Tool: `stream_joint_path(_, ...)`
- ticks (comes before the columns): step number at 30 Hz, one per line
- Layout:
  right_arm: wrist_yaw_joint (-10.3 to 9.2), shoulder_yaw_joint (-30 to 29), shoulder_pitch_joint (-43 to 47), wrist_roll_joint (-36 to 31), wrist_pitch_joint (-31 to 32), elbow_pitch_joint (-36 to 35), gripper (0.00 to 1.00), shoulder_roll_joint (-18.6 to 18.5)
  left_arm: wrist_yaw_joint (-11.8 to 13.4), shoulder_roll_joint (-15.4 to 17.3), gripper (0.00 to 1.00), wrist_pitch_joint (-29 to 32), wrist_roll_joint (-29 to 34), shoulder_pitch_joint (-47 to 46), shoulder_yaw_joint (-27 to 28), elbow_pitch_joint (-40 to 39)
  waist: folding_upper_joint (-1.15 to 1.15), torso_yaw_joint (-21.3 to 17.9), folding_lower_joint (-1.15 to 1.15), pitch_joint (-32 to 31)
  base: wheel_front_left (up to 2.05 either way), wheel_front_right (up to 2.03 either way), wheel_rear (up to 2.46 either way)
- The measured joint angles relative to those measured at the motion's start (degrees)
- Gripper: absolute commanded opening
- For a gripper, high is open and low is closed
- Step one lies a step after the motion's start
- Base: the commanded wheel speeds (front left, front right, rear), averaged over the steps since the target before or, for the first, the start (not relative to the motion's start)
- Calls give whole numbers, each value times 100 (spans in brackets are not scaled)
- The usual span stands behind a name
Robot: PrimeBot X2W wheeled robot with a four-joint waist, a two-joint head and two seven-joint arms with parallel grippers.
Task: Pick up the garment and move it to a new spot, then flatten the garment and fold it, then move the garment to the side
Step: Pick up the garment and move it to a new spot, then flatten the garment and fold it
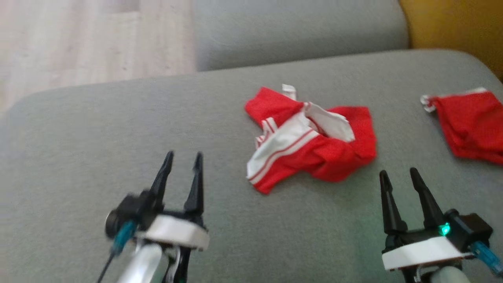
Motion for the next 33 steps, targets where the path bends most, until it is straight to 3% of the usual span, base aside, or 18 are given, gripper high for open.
stream_joint_path(6, 0, -337, 376, -133, 0, -3, 100, 132, 298, -142, 100, -1, 895, 1649, 833, -1248, 0, 454, -1, -441, 0, 0, 0)
stream_joint_path(13, 0, -436, 895, -343, 0, 2, 100, 264, 186, -315, 100, -1, 1666, 2649, 1065, -1781, 0, 725, 0, -737, 0, 0, 0)
stream_joint_path(22, 0, -464, 994, -369, 0, 8, 100, 269, -11, -376, 100, -1, 2018, 2928, 1268, -1824, 0, 821, 1, -885, 0, 0, 0)
stream_joint_path(33, 0, -452, 994, -310, 1, 20, 100, 271, -69, -417, 100, -1, 2090, 2932, 1400, -1817, 0, 805, 1, -918, 0, 0, 0)
